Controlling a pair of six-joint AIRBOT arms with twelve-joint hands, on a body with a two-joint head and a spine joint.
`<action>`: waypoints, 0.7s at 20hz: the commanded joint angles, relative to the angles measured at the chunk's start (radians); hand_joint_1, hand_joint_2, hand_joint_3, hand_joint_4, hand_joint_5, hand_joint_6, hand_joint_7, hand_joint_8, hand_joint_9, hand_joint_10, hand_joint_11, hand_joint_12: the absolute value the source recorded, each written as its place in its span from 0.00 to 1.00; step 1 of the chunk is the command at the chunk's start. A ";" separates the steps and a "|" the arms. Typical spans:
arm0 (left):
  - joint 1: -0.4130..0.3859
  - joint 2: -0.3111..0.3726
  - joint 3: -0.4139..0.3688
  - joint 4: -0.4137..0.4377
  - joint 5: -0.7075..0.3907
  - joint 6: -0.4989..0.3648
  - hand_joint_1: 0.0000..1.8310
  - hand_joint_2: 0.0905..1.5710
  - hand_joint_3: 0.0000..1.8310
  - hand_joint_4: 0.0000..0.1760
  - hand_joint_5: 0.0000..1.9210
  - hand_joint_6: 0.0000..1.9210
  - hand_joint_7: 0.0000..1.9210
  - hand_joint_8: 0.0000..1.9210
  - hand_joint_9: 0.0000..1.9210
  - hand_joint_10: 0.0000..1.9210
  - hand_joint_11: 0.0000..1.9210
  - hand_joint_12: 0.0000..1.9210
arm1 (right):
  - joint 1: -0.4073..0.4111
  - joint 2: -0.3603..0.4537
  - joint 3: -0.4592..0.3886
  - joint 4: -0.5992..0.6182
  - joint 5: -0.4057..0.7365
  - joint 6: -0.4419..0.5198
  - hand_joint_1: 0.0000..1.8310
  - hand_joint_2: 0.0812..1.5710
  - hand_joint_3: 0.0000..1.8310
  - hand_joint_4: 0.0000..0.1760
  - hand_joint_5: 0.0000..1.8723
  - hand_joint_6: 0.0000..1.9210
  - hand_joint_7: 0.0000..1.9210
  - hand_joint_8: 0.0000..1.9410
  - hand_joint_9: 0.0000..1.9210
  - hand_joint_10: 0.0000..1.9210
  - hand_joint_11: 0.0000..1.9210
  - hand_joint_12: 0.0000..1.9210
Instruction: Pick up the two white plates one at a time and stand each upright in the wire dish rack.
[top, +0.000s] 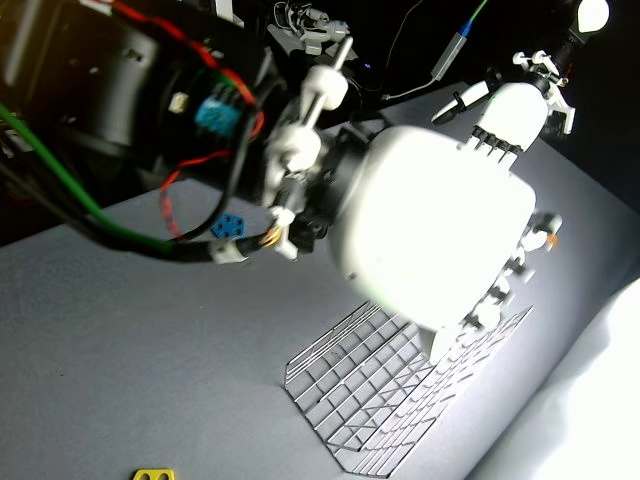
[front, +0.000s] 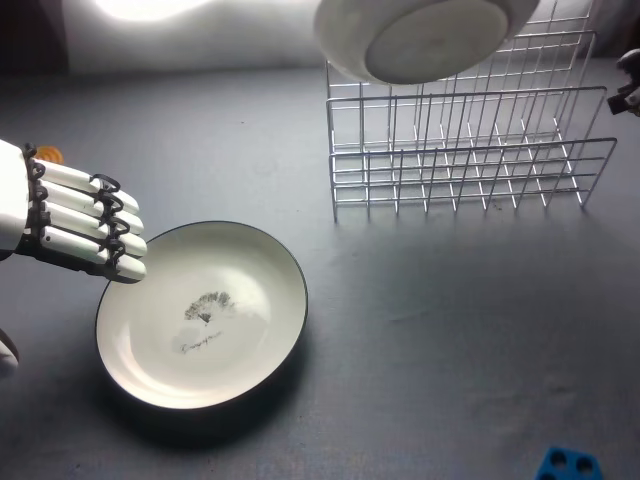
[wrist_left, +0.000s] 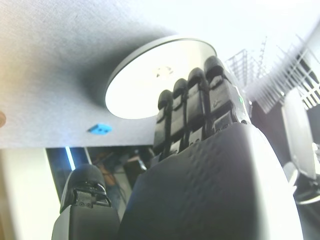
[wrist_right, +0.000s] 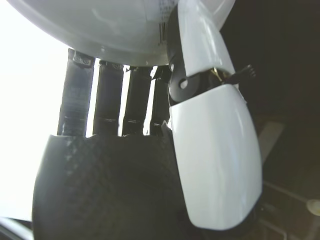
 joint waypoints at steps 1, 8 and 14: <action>-0.009 -0.003 0.008 -0.068 -0.028 0.000 0.00 0.66 0.00 0.00 0.08 0.00 0.07 0.00 0.05 0.00 0.00 0.10 | 0.010 0.009 -0.001 0.010 0.110 0.016 0.75 0.69 0.00 0.00 0.49 0.55 0.52 0.45 0.49 0.61 0.39 0.61; -0.013 -0.006 0.006 -0.068 -0.023 0.000 0.00 0.66 0.00 0.00 0.08 0.00 0.07 0.00 0.05 0.00 0.00 0.11 | -0.015 0.042 -0.001 0.015 0.116 0.015 0.75 0.69 0.00 0.00 0.48 0.56 0.53 0.45 0.48 0.61 0.39 0.60; -0.023 -0.007 0.006 -0.069 -0.015 0.000 0.00 0.66 0.00 0.00 0.08 0.00 0.06 0.00 0.04 0.00 0.00 0.09 | -0.010 0.052 0.011 0.036 0.103 0.015 0.75 0.70 0.00 0.00 0.47 0.57 0.52 0.46 0.49 0.61 0.40 0.60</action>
